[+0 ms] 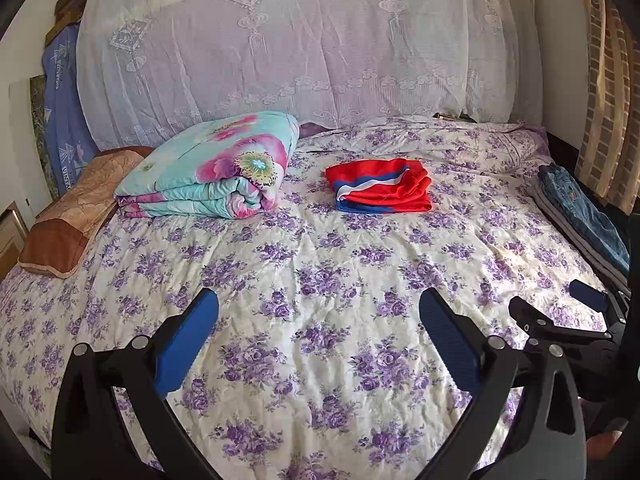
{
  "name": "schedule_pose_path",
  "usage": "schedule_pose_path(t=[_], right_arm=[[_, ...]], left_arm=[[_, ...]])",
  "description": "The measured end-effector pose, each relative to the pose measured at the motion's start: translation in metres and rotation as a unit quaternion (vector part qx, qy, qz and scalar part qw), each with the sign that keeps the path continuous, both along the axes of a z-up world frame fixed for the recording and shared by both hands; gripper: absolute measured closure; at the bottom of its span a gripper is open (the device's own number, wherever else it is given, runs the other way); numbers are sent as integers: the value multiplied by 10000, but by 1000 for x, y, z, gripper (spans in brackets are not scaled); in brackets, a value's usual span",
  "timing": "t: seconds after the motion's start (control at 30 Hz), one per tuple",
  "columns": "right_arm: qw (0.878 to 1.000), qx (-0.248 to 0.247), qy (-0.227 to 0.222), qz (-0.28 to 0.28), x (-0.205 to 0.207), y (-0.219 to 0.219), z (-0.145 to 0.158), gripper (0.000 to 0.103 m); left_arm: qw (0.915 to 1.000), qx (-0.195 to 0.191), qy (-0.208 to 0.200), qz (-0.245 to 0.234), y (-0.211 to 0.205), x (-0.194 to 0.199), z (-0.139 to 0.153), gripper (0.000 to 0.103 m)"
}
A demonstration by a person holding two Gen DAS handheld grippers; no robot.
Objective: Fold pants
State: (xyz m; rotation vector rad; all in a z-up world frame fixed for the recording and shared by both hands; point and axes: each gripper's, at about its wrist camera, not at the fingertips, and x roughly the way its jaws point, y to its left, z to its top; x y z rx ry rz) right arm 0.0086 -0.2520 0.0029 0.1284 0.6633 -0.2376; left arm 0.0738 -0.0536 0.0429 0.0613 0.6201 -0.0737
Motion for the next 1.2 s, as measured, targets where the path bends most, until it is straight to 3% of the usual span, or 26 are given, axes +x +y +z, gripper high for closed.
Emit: schedule_pose_path(t=[0.43,1.2], right_arm=[[9996,-170,-193,78,-6,15,17,4],[9995,-203,-203,90,-8,20,19,4]], left_arm=[[10000,2,9,27,0,-4,-2,5],[10000,-46,82,-34,-2,-3,-5,5]])
